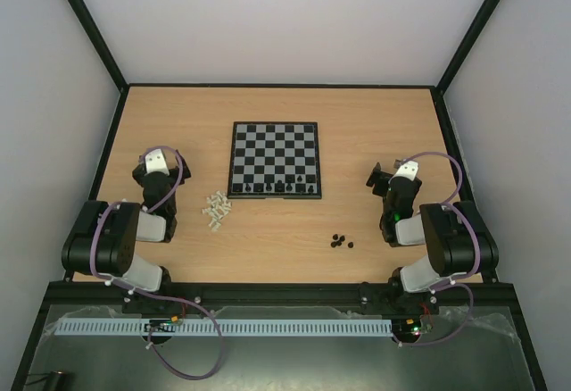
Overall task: Set up the chess pieces on the board
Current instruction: Pick up the chess piece at the center of the board.
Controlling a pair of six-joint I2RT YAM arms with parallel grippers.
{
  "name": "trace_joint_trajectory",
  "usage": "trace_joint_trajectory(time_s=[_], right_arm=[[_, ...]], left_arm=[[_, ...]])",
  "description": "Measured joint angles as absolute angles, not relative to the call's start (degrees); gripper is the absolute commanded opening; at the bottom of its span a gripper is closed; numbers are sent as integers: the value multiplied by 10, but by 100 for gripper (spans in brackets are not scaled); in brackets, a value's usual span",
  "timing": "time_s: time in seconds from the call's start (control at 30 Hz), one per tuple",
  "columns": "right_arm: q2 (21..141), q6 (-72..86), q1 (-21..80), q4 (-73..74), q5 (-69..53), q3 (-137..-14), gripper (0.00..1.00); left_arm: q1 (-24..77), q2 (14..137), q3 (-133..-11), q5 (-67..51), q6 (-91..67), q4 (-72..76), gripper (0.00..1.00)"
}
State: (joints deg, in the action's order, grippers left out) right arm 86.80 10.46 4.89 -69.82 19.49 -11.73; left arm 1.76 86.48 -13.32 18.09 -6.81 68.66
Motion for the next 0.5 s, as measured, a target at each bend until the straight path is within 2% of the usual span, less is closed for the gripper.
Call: trace_joint_trajectory(time_s=[0.37,0.5], right_arm=[[868,105,49,-698,195,-117,99],[852,102,49,-645,188,-137,99]], left_arm=[[21,864,-139,150,-50,676,100],[26,832,-191,152,-48,580,99]])
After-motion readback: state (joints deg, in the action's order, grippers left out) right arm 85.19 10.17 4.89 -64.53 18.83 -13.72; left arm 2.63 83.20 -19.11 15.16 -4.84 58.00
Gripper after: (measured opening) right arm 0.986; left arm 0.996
